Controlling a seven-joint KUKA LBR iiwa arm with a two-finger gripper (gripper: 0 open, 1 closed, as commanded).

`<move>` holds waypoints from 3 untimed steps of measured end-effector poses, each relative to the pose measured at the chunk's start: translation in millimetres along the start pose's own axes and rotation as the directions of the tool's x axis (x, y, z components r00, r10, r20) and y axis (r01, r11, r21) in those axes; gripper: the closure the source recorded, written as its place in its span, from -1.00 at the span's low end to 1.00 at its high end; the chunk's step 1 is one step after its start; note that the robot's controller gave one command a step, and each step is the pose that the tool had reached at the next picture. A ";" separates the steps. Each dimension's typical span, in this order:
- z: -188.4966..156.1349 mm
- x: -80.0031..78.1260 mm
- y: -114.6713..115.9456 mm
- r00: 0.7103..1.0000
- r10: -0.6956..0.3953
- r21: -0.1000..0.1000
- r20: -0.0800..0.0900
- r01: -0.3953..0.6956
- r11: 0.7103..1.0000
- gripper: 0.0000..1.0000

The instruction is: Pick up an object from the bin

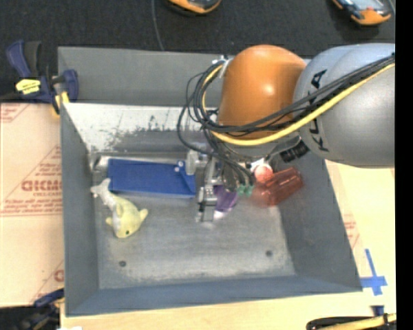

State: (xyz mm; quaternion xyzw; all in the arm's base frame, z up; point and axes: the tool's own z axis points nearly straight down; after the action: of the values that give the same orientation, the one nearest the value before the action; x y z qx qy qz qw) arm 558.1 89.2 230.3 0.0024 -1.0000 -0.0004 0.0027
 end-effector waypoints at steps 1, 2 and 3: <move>-5.0 -1.2 -0.5 1.000 0.003 -0.001 0.008 -0.003 1.000 -1.00; 51.2 -17.5 22.1 0.988 0.151 -0.003 0.009 -0.151 0.988 -1.00; 70.6 -72.4 105.0 0.973 0.231 -0.009 0.018 -0.230 0.973 -1.00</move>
Offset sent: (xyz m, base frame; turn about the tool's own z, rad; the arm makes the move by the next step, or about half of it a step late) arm 0.0434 0.0662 -0.1603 0.4237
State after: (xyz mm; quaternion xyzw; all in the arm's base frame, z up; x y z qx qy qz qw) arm 629.5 194.6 159.4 -0.1136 -0.9935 -0.0037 -0.0065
